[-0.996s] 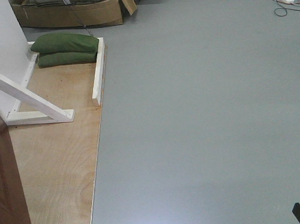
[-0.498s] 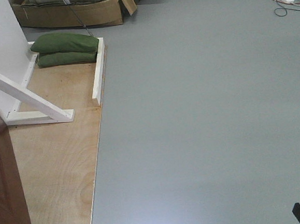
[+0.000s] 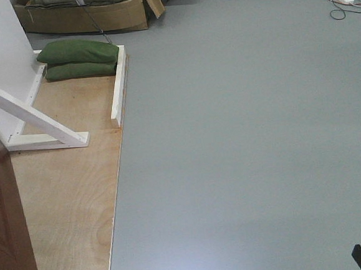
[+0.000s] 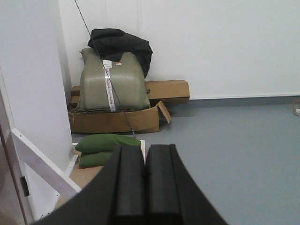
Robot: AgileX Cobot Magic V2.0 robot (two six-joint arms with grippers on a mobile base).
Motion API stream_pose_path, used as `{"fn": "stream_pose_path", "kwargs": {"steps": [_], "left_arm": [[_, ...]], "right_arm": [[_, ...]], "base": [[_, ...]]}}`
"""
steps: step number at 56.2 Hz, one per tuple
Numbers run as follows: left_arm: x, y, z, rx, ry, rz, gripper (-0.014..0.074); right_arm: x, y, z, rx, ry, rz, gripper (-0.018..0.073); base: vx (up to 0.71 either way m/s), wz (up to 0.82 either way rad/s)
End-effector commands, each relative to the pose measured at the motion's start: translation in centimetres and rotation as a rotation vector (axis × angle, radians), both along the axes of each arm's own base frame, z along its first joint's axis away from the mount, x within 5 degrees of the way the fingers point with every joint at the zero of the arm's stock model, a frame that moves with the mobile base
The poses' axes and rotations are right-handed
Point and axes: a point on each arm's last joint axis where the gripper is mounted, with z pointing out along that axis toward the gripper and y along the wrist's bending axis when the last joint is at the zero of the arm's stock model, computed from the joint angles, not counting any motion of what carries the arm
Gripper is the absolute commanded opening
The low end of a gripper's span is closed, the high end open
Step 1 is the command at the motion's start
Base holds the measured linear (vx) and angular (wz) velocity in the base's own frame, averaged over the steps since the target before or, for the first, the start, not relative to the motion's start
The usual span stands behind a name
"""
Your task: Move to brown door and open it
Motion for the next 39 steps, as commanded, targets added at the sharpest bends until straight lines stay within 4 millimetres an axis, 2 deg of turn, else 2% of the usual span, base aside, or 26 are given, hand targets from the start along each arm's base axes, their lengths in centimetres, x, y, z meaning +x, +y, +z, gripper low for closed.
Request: {"fn": "stream_pose_path", "kwargs": {"steps": [1, 39], "left_arm": [[-0.23, 0.11, 1.31, -0.020, -0.104, 0.010, -0.0003], [-0.23, 0.11, 1.35, -0.019, -0.105, 0.010, -0.0003]], "right_arm": [[0.17, -0.04, 0.59, -0.007, -0.079, -0.001, 0.0000], [0.17, -0.04, 0.61, -0.007, -0.082, -0.001, 0.0000]], "base": [[0.00, 0.00], [0.00, 0.00]]}}
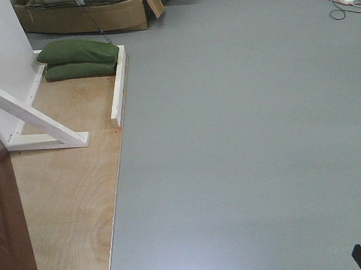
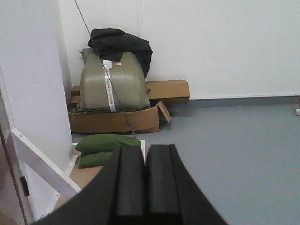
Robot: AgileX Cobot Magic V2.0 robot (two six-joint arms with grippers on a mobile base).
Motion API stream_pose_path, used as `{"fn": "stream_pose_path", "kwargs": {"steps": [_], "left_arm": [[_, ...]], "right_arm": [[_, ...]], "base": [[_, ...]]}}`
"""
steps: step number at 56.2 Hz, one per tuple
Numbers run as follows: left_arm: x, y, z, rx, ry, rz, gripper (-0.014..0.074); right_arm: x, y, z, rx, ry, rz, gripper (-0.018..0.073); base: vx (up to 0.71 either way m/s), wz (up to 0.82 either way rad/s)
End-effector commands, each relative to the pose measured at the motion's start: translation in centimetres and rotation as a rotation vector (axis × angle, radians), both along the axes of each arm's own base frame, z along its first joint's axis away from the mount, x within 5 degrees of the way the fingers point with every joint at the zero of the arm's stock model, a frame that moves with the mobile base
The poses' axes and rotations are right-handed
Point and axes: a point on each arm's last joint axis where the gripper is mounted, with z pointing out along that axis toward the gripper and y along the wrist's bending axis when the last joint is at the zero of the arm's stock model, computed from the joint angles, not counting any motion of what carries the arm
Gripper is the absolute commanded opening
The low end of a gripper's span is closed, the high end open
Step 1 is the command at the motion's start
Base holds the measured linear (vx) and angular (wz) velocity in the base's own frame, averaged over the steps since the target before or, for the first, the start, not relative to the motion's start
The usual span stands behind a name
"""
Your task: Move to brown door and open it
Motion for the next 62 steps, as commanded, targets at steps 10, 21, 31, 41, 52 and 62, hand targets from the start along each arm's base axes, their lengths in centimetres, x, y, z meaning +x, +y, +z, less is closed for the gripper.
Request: {"fn": "stream_pose_path", "kwargs": {"steps": [10, 21, 31, 41, 52, 62], "left_arm": [[0.1, 0.1, 2.1, -0.021, -0.101, 0.013, -0.0003], [0.8, 0.1, 6.3, -0.083, -0.127, 0.013, -0.0003], [0.9, 0.5, 11.6, -0.070, -0.330, 0.044, -0.0003], [0.3, 1.2, 16.0, -0.015, -0.649, 0.143, -0.0003], [-0.8, 2.7, 18.5, -0.103, -0.886, 0.313, -0.0003], [-1.5, 4.3, 19.5, -0.107, -0.907, 0.527, -0.0003]], "right_arm": [[0.2, 0.0, 0.6, -0.007, -0.082, -0.001, 0.0000], [0.2, 0.0, 0.6, -0.007, -0.082, -0.001, 0.0000], [0.2, 0.0, 0.6, -0.007, -0.082, -0.001, 0.0000], [0.2, 0.0, 0.6, -0.007, -0.082, -0.001, 0.0000], [0.2, 0.0, 0.6, -0.007, -0.079, -0.001, 0.0000], [0.2, 0.0, 0.6, -0.007, -0.079, -0.001, 0.0000]], "base": [[0.00, 0.00], [0.00, 0.00], [0.00, 0.00], [0.00, 0.00], [0.00, 0.00], [0.00, 0.00]]}}
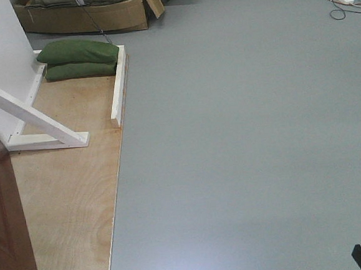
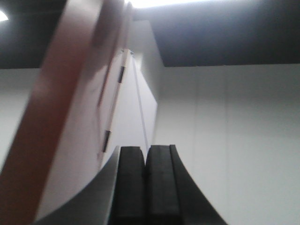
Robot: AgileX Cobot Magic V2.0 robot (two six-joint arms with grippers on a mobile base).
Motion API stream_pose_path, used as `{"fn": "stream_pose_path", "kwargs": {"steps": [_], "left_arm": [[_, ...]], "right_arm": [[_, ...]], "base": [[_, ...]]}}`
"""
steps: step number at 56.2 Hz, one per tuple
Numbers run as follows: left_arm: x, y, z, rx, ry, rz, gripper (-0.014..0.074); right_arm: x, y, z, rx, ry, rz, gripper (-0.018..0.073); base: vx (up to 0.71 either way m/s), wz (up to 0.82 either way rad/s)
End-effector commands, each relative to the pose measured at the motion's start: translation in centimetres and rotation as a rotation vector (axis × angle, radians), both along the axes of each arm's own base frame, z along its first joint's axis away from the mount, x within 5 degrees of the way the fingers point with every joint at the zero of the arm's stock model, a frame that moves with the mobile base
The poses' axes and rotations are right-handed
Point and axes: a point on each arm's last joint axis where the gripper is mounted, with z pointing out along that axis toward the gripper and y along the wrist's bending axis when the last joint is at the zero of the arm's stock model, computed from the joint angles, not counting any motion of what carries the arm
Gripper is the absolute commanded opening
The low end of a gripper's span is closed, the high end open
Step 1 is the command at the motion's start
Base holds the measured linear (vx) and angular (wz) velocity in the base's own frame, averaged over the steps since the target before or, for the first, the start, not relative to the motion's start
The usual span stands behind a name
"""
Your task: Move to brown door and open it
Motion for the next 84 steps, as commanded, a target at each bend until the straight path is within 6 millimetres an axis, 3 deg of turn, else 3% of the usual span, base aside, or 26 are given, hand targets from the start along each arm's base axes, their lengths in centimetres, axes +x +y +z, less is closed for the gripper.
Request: {"fn": "stream_pose_path", "kwargs": {"steps": [1, 19, 34, 63, 84], "left_arm": [[-0.7, 1.0, 1.4, -0.052, -0.050, 0.127, -0.0003], [-0.6, 3.5, 2.8, -0.305, 0.128, 0.350, -0.0003], [-1.4, 4.9, 3.2, -0.535, 0.095, 0.506, -0.0003], [0.9, 5.0, 2.8, -0.523, 0.167, 0.544, -0.0003], [1.1, 5.1, 2.7, -0.528, 0.168, 0.567, -0.0003]], "right_arm": [[0.2, 0.0, 0.6, -0.007, -0.079, -0.001, 0.0000], [0.2, 0.0, 0.6, -0.007, -0.079, -0.001, 0.0000], [0.2, 0.0, 0.6, -0.007, -0.079, -0.001, 0.0000], [0.2, 0.0, 0.6, -0.007, -0.079, -0.001, 0.0000], [0.2, 0.0, 0.6, -0.007, -0.083, -0.001, 0.0000]], "base": [[0.00, 0.00], [0.00, 0.00], [0.00, 0.00], [0.00, 0.00], [0.00, 0.00]]}}
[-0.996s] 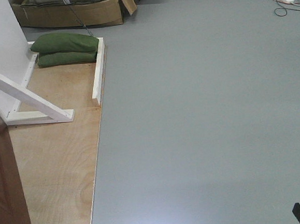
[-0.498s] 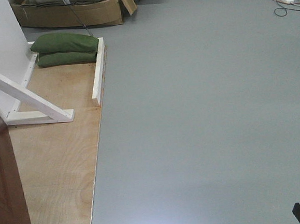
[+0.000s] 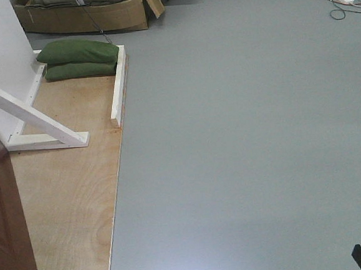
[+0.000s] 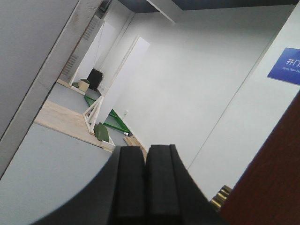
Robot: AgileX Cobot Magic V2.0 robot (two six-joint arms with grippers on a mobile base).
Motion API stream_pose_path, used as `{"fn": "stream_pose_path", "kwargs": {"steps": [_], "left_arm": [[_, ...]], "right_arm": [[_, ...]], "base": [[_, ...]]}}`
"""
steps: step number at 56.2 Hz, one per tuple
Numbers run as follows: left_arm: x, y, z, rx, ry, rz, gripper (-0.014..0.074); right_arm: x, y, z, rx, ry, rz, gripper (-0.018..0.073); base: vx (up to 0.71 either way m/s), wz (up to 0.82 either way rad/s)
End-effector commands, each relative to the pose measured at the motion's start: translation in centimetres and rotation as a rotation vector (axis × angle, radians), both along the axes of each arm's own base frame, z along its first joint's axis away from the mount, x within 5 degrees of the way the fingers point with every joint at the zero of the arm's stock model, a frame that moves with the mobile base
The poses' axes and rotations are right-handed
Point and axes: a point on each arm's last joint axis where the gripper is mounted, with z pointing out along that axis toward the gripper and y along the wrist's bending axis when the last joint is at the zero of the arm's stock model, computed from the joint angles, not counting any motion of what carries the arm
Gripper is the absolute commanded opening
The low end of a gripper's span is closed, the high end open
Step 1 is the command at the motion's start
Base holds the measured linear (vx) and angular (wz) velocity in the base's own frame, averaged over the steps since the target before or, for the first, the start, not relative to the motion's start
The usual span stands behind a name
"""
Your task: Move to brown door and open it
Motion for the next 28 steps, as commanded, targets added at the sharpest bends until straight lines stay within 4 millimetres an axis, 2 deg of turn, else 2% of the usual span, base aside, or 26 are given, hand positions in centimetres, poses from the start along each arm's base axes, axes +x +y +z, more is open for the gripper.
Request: {"fn": "stream_pose_path", "kwargs": {"steps": [1, 21, 28], "left_arm": [[-0.10, -0.09, 1.29, 0.066, -0.017, 0.020, -0.0003], [0.16, -0.05, 1.24, 0.064, -0.008, 0.030, -0.0003], [0.70, 0.04, 1.94, 0.031, -0.020, 0.029, -0.0003]], "right_arm": [[0.18, -0.04, 0.62, -0.007, -0.083, -0.001, 0.0000], [0.18, -0.04, 0.62, -0.007, -0.083, -0.001, 0.0000], [0.18, -0.04, 0.62, -0.007, -0.083, -0.001, 0.0000]], "base": [[0.00, 0.00], [0.00, 0.00], [0.00, 0.00]]}}
